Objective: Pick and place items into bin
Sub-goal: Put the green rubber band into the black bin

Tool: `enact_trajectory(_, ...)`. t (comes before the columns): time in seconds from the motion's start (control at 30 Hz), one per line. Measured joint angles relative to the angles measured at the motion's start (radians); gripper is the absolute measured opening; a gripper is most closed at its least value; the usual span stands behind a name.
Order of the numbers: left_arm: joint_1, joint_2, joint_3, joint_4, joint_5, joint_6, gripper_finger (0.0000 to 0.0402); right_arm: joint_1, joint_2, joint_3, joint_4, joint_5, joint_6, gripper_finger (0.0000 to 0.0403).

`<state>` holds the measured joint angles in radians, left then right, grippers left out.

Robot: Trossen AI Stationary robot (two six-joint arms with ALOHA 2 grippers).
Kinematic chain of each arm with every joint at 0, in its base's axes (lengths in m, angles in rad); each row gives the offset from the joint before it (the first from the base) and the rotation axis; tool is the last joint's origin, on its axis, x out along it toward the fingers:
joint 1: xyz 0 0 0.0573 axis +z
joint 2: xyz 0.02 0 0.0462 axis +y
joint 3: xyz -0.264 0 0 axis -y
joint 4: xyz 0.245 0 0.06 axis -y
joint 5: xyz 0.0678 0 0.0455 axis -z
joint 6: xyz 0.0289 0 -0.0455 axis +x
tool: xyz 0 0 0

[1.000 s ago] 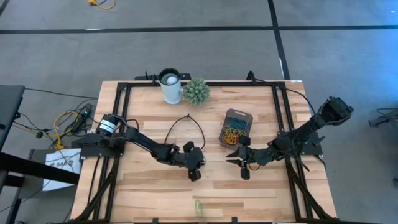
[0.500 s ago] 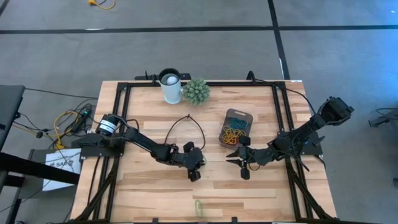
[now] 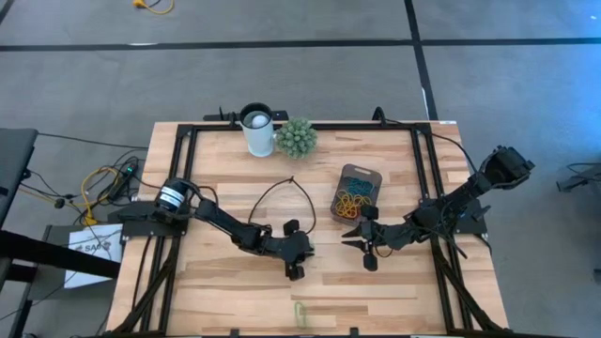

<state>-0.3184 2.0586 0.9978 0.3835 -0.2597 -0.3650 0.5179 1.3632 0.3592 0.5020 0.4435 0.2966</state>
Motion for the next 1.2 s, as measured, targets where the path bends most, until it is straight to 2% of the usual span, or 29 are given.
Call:
enact_trajectory(0.67, 0.017, 0.003, 0.003, 0.025, -0.061, -0.028, 0.0059, 0.0, 0.0, -0.002, -0.001, 0.001, 0.002, 0.0072)
enact_trajectory(0.83, 0.017, -0.07, 0.002, -0.046, -0.048, -0.035, 0.0059, 0.0, 0.0, -0.002, -0.002, 0.002, 0.001, 0.0072)
enact_trajectory(1.03, 0.005, -0.165, 0.004, -0.237, -0.078, -0.039, 0.0059, 0.0, 0.0, -0.002, -0.009, 0.002, 0.001, 0.0072)
enact_trajectory(1.13, -0.001, -0.161, 0.002, -0.305, -0.055, -0.047, 0.0059, 0.0, 0.0, -0.002, -0.009, 0.003, 0.001, 0.0072)
enact_trajectory(1.2, -0.006, -0.143, 0.0, -0.293, -0.038, -0.048, 0.0059, 0.0, 0.0, -0.002, -0.009, 0.003, 0.001, 0.0072)
